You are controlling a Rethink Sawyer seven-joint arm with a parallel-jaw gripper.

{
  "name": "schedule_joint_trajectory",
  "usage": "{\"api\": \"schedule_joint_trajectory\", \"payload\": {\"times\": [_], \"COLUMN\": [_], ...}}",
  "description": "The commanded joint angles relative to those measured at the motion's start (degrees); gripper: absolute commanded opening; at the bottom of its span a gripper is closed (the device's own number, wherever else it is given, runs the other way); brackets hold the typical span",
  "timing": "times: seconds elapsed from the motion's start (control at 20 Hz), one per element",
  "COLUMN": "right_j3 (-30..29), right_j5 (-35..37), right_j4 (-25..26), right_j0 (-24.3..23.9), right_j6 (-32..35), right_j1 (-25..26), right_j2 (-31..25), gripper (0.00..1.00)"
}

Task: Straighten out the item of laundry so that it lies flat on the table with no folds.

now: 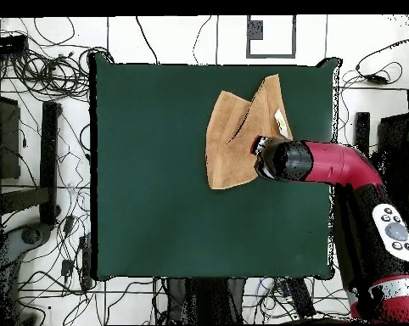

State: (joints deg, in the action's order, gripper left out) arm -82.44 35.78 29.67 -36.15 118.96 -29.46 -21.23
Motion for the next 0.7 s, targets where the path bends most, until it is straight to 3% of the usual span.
{"api": "schedule_joint_trajectory", "payload": {"times": [0.05,0.7], "right_j3": [-3.66,-6.00], "right_j5": [-1.38,-2.39], "right_j4": [-0.69,0.06], "right_j0": [1.89,1.76], "right_j6": [-2.10,-2.55], "right_j1": [2.18,0.11], "right_j2": [-3.18,-3.17], "gripper": [1.00,1.00]}}
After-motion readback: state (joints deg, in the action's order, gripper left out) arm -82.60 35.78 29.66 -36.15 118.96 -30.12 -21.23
